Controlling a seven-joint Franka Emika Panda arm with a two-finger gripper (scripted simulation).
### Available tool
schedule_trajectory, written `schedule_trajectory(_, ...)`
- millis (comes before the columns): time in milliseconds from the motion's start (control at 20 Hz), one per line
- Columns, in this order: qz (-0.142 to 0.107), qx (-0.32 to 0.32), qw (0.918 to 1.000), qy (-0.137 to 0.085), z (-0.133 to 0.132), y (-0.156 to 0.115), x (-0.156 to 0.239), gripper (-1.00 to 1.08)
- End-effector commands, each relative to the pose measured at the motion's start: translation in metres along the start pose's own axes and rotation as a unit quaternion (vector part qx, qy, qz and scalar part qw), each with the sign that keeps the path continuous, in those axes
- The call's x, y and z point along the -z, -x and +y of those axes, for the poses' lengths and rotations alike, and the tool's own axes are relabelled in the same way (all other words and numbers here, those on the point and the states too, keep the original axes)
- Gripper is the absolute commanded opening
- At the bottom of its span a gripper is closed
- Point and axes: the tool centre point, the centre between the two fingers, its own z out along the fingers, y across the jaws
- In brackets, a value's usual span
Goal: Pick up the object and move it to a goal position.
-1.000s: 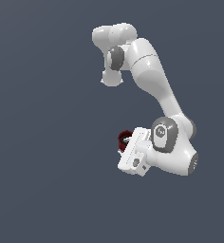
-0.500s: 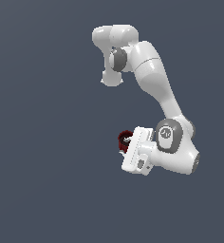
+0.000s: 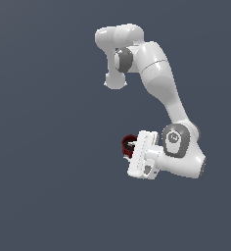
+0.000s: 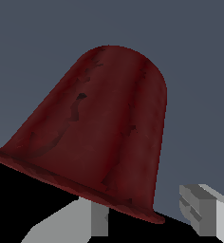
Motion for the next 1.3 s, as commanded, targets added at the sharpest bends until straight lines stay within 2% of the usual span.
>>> schedule_trajectory(0, -0.001, 0.001, 1.0, 0.0, 0.0, 0.0, 0.0, -1.0)
schedule_trajectory(800, -0.001, 0.001, 1.0, 0.001, 0.0, 0.004, 0.0, -1.0)
schedule_trajectory(1250, -0.001, 0.001, 1.0, 0.001, -0.001, 0.031, -0.004, -1.0)
